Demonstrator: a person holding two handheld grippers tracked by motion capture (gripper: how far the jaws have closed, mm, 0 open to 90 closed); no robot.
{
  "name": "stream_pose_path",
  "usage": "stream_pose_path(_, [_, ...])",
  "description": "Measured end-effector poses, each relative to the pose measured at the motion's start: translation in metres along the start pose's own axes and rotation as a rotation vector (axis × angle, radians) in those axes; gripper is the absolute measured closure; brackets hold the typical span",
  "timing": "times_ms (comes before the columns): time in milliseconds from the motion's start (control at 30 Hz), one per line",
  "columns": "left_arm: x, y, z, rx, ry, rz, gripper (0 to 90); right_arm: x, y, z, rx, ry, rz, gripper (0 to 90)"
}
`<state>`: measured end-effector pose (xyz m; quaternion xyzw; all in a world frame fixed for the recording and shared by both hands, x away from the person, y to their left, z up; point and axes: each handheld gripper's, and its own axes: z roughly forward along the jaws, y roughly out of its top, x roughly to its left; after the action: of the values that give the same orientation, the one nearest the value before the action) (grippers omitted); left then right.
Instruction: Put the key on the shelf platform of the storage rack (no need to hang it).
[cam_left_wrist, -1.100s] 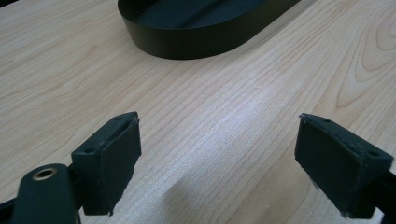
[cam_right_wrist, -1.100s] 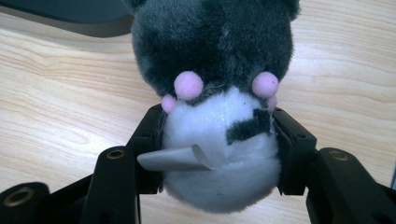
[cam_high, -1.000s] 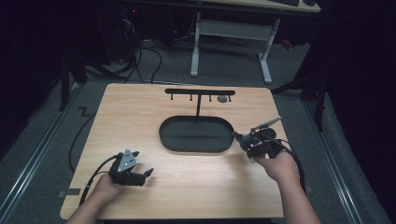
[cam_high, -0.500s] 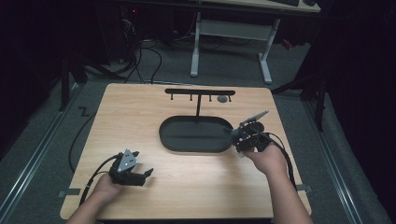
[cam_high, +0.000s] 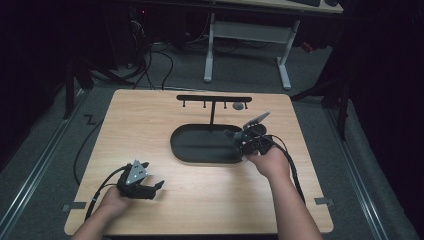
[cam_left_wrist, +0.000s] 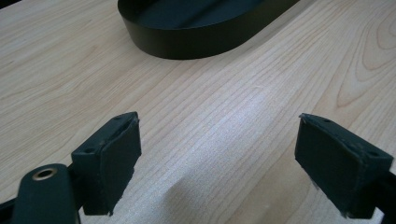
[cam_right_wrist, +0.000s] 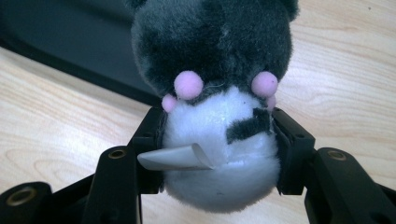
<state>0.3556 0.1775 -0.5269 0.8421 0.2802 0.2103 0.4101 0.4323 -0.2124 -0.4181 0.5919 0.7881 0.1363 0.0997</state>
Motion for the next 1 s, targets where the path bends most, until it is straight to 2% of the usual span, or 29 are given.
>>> stream_pose_path(567, [0.0,0.0,0.0,-0.001,-0.004,-0.001,15.4,0.021,0.03,0.023,0.01,0.016,-0.028,47.5])
stream_pose_path(1000, [0.001,0.0,0.0,-0.002,-0.007,-0.004,15.4,0.03,0.048,0.031,0.01,0.019,-0.038,47.5])
